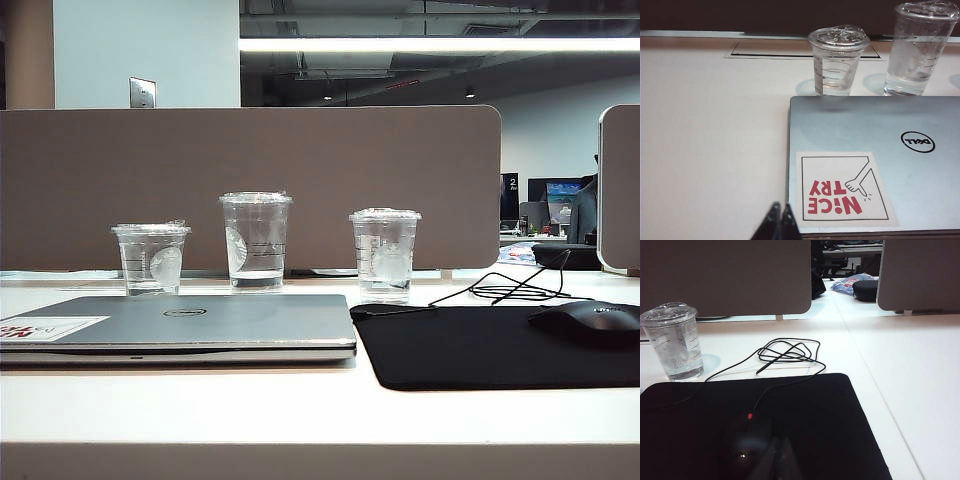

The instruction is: Pick up the coffee cup on the right and place it on the right side of the laptop.

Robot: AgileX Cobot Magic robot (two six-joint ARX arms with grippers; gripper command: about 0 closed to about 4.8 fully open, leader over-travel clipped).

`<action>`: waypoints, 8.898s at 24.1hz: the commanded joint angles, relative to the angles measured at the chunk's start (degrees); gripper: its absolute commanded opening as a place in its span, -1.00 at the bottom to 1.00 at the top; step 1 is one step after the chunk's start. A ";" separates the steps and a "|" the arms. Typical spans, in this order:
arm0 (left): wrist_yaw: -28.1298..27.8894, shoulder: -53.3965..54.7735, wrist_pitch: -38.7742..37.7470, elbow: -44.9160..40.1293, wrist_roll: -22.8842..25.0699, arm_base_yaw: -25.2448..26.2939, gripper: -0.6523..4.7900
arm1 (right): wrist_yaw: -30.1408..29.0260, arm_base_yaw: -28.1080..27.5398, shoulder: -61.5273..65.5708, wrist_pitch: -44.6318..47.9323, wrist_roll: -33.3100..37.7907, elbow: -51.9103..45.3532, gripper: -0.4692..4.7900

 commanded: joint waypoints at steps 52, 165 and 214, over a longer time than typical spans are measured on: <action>0.11 0.00 -1.29 0.17 0.24 -27.06 -0.78 | -24.39 10.84 103.45 44.78 -1.60 49.59 1.00; 0.11 0.00 -1.46 0.15 0.24 -27.08 -0.78 | -33.42 12.70 123.67 42.49 0.37 71.89 0.39; 0.11 0.00 -1.49 0.15 0.24 -27.08 -0.78 | -25.68 15.78 105.77 66.51 1.31 27.52 1.00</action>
